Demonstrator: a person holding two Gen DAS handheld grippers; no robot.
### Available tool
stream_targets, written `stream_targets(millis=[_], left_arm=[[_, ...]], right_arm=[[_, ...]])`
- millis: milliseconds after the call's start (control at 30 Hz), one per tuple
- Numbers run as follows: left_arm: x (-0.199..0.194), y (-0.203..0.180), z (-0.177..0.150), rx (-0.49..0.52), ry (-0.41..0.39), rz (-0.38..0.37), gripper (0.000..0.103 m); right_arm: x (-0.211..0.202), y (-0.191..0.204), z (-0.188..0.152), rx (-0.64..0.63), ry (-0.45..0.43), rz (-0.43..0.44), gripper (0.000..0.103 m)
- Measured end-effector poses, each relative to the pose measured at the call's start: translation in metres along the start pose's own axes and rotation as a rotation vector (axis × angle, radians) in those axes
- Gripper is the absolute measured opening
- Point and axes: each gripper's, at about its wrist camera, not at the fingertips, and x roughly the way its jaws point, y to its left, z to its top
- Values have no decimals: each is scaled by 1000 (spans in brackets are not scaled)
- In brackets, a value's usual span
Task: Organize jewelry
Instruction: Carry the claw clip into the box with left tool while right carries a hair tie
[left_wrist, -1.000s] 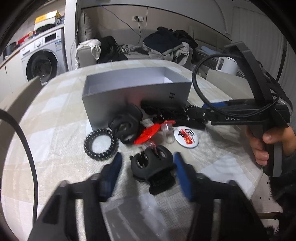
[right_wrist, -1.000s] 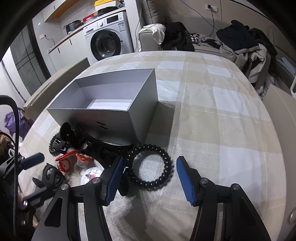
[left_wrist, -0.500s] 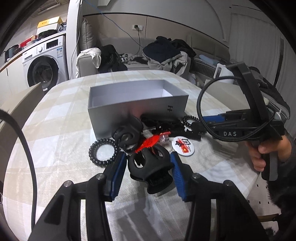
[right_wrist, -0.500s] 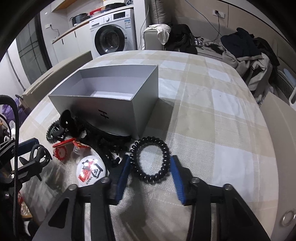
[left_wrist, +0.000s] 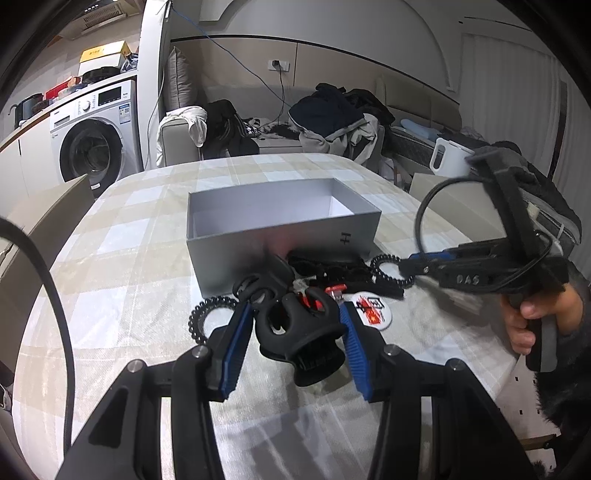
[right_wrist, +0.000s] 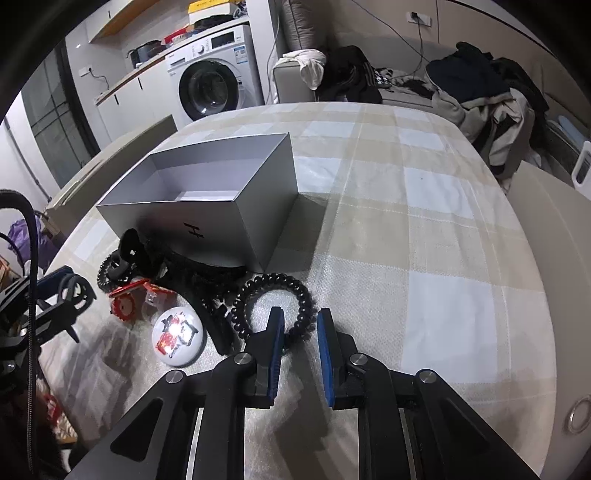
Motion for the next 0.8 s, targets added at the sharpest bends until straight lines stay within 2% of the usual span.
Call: stream_targets(millis=[67, 133, 333, 667, 800], left_arm=[[2, 2, 3, -8, -8, 13, 43], [3, 4, 6, -18, -15, 17, 43], [3, 11, 13, -36, -45, 31, 43], [3, 20, 31, -29, -119, 67, 43], [4, 23, 46, -31, -152, 74, 43]], right_arm=[[4, 1, 3, -1, 1, -18, 16], [6, 3, 5, -6, -1, -53, 8], [-1, -2, -1, 17, -46, -38, 8], [-59, 9, 12, 32, -294, 35, 8], [-65, 24, 32, 2, -342, 71, 8]])
